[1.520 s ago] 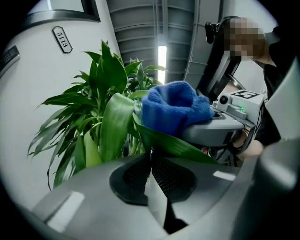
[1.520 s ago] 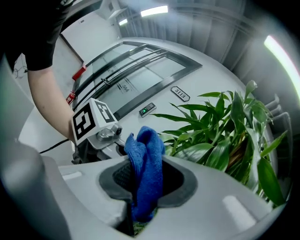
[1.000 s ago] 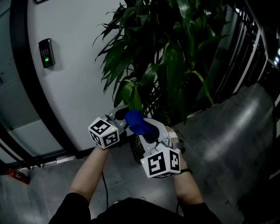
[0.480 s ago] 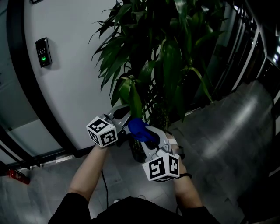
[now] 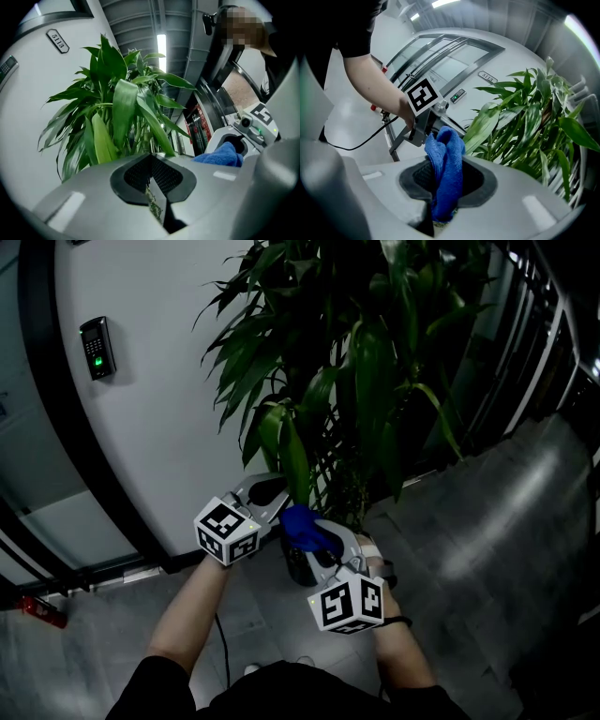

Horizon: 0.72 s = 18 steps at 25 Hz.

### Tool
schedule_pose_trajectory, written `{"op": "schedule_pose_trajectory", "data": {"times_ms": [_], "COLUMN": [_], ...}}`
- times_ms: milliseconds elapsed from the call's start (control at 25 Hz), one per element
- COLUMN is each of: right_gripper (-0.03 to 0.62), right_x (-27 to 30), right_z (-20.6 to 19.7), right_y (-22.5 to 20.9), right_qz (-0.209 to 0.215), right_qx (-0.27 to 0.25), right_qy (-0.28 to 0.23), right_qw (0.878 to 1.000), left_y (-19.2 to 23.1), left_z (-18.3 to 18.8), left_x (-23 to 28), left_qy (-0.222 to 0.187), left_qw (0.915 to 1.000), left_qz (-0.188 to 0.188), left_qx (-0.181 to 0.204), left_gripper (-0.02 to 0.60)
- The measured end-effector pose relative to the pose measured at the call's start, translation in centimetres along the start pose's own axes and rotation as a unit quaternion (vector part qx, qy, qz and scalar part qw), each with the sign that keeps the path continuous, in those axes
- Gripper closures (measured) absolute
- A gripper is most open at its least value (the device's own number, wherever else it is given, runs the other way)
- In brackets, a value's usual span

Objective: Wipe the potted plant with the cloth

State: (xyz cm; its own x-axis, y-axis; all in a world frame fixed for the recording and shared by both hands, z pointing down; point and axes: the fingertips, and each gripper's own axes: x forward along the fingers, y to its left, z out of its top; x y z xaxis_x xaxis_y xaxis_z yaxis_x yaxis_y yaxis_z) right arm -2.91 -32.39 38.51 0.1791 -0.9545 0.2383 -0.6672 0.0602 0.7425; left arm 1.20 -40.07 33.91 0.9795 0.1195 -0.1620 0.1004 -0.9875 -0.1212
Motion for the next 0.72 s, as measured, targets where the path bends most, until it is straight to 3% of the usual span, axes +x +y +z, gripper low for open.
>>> {"op": "schedule_pose_trajectory", "data": {"times_ms": [360,720], "right_gripper": [0.499,0.499], "right_x": [-0.1,0.3], "right_z": [-4.9,-8.4], "right_y": [1.2,2.6], "right_qz": [0.035,0.085], "right_qx": [0.002,0.044], "right_qy": [0.017,-0.002], "right_qw": [0.999,0.995], "left_y": [0.0,0.5], "left_z": [-2.8,-5.7], "left_x": [-1.7,-6.2], "left_qy": [0.02,0.039], "left_qw": [0.9993,0.9913], "left_qz": [0.028,0.12], "left_qx": [-0.014,-0.038], "left_gripper": [0.572,0.572]}}
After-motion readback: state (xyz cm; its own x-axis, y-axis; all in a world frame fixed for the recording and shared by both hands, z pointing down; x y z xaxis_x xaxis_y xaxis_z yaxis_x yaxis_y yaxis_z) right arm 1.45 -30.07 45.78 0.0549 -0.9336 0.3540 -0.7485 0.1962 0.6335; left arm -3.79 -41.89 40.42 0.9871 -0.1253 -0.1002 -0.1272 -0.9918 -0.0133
